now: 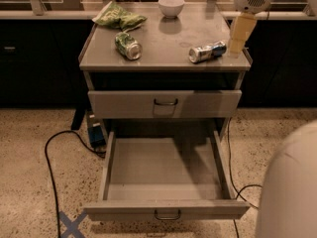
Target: Place redbull can into middle drawer
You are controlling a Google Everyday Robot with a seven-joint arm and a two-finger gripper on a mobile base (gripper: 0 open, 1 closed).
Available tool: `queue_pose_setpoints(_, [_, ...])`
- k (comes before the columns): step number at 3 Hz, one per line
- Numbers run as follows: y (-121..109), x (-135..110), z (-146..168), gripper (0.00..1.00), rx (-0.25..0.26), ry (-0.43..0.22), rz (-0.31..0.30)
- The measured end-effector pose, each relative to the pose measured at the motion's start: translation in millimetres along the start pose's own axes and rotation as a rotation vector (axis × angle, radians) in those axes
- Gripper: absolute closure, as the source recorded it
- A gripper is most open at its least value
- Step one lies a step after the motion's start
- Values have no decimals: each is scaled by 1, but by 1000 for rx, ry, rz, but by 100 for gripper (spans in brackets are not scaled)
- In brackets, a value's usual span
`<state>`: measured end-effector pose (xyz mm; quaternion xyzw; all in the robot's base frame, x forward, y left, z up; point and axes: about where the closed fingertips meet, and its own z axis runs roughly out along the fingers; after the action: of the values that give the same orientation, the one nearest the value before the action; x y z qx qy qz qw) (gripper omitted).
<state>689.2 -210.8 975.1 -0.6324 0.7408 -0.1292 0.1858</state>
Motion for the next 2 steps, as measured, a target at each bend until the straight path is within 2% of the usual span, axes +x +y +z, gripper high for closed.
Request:
queue_pose_setpoints(1, [-17, 0, 14, 0, -11, -98, 24])
queue_pose_setpoints(2, [-24, 12, 24, 0, -30, -176, 65])
